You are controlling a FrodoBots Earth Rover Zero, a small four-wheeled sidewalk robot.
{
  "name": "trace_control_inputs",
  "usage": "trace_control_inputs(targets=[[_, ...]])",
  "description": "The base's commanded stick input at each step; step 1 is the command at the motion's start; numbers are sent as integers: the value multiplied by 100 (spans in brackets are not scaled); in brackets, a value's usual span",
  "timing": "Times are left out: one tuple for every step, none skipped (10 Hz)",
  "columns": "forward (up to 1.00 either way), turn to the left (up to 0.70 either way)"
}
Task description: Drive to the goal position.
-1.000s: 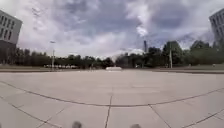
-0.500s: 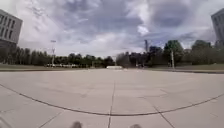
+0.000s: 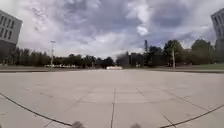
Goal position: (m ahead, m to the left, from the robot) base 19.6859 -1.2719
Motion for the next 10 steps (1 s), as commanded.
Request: trace_control_inputs(targets=[[70,0],[70,0],[70,0],[70,0],[70,0],[70,0],[70,0],[70,0],[70,0],[70,0]])
